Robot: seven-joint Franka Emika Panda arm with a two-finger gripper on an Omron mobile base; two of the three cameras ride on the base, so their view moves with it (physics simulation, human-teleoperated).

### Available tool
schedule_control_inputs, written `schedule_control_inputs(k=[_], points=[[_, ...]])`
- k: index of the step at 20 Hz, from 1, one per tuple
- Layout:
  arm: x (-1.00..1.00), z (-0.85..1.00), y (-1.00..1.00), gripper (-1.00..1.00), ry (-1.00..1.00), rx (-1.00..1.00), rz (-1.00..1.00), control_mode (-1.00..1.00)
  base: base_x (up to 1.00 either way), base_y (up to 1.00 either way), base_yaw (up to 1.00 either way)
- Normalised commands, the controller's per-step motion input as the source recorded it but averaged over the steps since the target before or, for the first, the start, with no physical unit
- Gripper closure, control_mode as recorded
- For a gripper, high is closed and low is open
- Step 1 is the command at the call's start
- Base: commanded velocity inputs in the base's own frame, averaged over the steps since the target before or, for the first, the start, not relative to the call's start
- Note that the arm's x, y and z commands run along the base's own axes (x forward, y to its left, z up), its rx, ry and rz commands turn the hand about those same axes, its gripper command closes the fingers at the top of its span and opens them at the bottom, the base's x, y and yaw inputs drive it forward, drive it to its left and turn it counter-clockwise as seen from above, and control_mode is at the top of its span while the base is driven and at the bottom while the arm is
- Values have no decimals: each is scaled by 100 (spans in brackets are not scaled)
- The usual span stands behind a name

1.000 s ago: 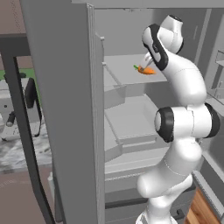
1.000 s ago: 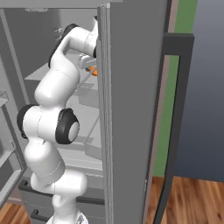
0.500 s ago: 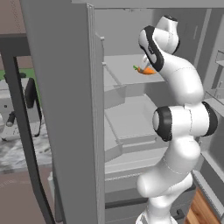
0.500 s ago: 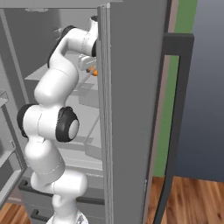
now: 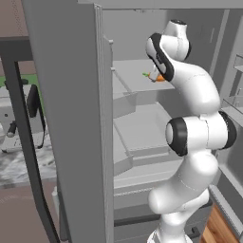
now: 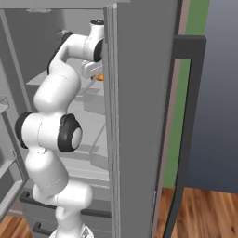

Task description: Place the cold items (carrot and tomato) from the fridge in one tupperware on the dining counter. Place the warm items (kebab skewer and hot dog) in the stove area in another tupperware.

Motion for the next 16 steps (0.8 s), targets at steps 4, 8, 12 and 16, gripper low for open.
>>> schedule_control_inputs(k=[4,8,12,16], points=[[-3,-37,0,100,1,-9,1,-100,0,0,0],[0,-27,0,100,1,-8,1,-100,0,0,0],[-2,-23,0,100,1,0,0,-100,0,0,0],[-9,-21,-8,100,0,0,0,-100,0,0,0]])
